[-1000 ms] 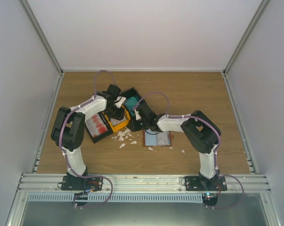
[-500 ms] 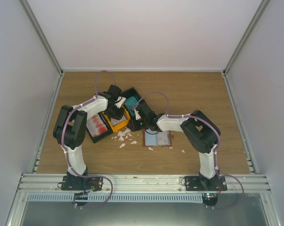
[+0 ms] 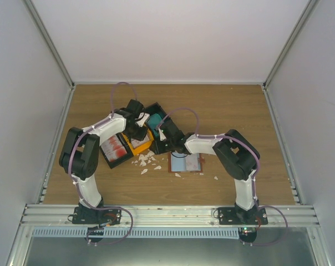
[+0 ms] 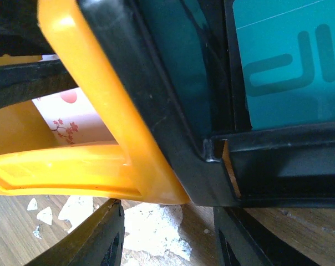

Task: Put the credit cards into the card holder
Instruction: Pick up the credit card from the storage box.

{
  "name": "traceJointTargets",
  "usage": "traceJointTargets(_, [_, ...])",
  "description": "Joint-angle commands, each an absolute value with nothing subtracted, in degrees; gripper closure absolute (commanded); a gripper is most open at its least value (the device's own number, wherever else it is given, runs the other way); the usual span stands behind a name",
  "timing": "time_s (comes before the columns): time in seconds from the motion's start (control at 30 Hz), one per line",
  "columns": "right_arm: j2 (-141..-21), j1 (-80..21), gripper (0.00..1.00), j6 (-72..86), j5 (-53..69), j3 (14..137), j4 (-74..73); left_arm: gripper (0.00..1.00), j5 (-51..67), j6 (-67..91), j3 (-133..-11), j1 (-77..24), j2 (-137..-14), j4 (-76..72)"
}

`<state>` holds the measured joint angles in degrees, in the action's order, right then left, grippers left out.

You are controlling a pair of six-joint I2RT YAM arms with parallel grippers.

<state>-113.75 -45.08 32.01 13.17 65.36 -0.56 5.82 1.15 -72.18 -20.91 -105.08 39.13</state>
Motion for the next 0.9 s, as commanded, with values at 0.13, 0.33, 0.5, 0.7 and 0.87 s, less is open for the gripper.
traceJointTargets(0.13, [-116.1,-42.8,0.54,34.0,10.3,66.8,-1.0,0.78,11.3,2.6,-70.0,-23.6,-101.7,42.0])
traceJointTargets(0.33, [-115.9,-42.5,0.54,34.1,10.2,66.6,-1.1,0.79,11.4,3.2,-69.1,-24.4,-100.3,42.9])
traceJointTargets(0.5, [-115.4,-42.4,0.54,34.2,10.1,66.0,-1.1,0.79,10.9,4.4,-68.8,-24.6,-99.7,44.3])
traceJointTargets(0.7, [-114.9,-42.5,0.54,34.3,10.0,65.5,-1.0,0.78,10.3,5.2,-68.6,-24.7,-99.4,44.1])
traceJointTargets(0.87, [-114.0,-42.5,0.54,34.3,9.7,64.9,-1.0,0.76,9.9,5.5,-68.8,-24.7,-98.8,43.3])
